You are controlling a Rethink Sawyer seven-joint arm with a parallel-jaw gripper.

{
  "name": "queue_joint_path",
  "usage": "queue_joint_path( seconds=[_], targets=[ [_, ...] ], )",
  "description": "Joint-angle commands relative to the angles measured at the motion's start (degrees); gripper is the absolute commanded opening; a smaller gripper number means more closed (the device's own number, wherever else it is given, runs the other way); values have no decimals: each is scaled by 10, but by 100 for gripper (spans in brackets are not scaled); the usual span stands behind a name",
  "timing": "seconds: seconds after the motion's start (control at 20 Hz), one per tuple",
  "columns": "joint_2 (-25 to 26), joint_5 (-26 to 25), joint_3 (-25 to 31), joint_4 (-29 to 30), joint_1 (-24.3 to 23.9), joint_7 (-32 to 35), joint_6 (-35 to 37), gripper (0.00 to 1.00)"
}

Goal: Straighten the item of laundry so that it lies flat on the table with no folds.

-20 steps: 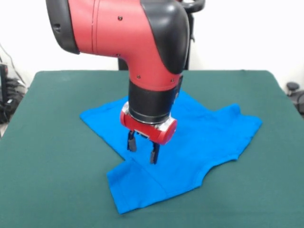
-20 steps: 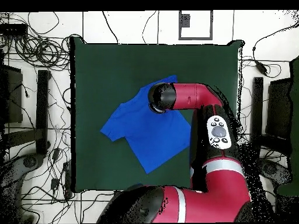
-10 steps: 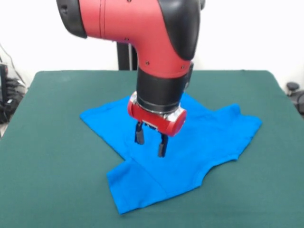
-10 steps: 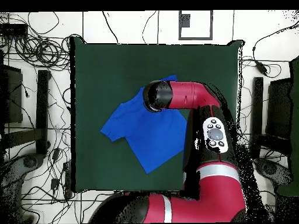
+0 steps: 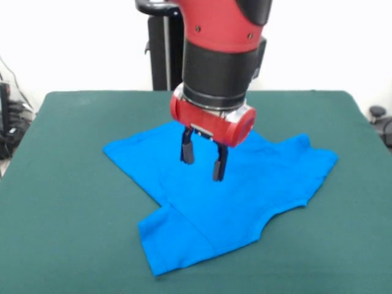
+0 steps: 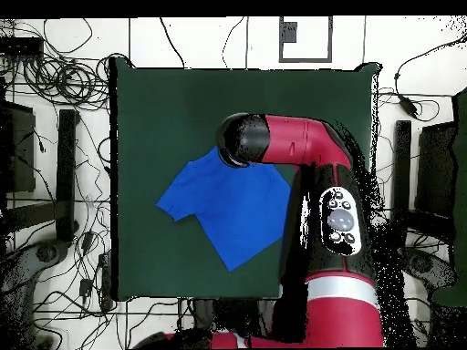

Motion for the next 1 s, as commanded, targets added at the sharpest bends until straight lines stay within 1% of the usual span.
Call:
queue_joint_path(
  seconds=[0.05,0.45,0.75,1.0],
  targets=[
    [-6,29,-6,88,35,107,18,100],
    [6,17,-14,129,33,87,-61,100],
    [8,4,-15,137,26,58,-72,100],
    [6,3,-4,134,10,27,-68,100]
  ],
)
